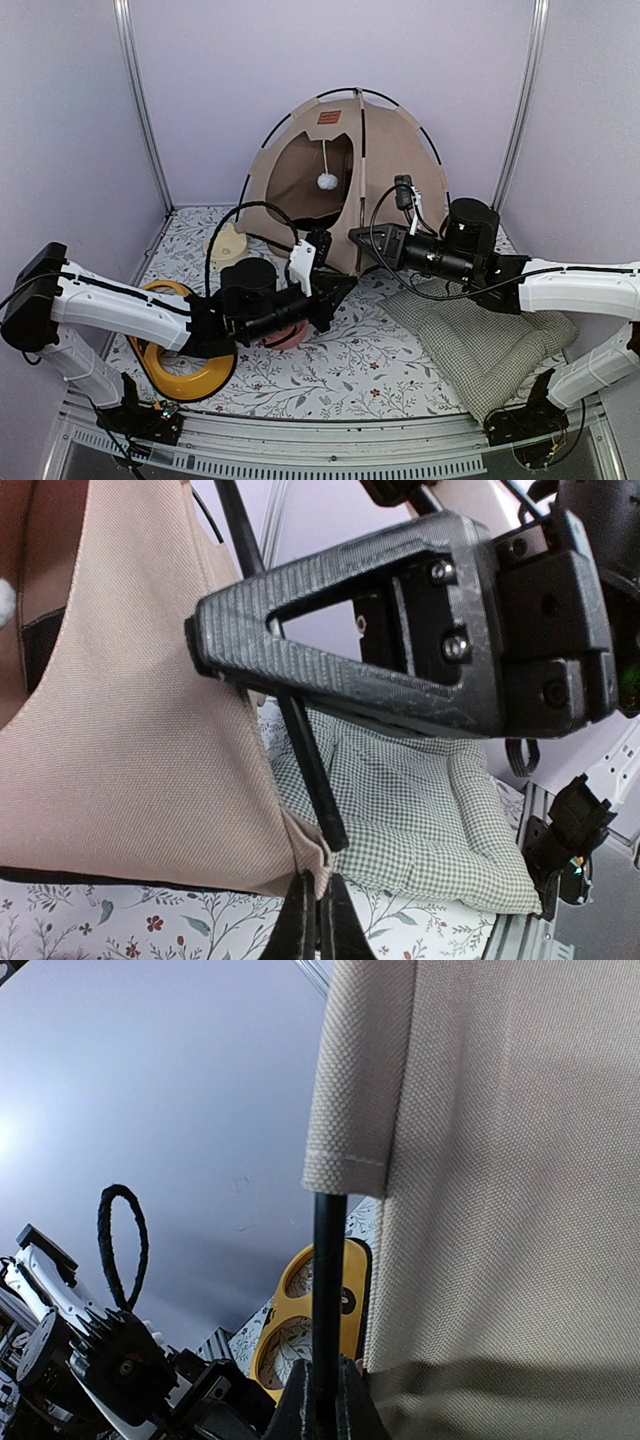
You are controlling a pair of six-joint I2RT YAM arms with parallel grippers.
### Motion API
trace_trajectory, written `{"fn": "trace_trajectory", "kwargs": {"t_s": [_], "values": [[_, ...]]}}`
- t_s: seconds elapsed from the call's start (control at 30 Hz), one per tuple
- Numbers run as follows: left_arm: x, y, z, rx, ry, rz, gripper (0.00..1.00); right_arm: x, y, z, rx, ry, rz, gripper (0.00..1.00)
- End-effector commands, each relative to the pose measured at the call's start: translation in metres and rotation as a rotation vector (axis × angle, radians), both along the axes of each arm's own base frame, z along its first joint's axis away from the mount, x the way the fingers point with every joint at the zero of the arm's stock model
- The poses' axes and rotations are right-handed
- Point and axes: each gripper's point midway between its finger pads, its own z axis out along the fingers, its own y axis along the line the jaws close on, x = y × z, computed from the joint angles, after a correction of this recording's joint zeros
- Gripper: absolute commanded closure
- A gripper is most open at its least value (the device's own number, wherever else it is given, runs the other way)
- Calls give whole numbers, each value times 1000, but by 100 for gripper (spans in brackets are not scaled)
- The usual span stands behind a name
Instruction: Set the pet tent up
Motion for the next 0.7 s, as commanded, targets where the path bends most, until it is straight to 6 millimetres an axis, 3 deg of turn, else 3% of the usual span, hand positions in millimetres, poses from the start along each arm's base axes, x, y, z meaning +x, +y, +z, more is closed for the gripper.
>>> {"fn": "trace_trajectory", "kwargs": {"t_s": [0.0, 0.67], "values": [[-75, -11, -75, 221, 118, -259, 100, 39, -35, 80, 201, -185, -238, 100], [-79, -9, -93, 249, 149, -265, 100, 39, -32, 89, 203, -207, -230, 100]]}}
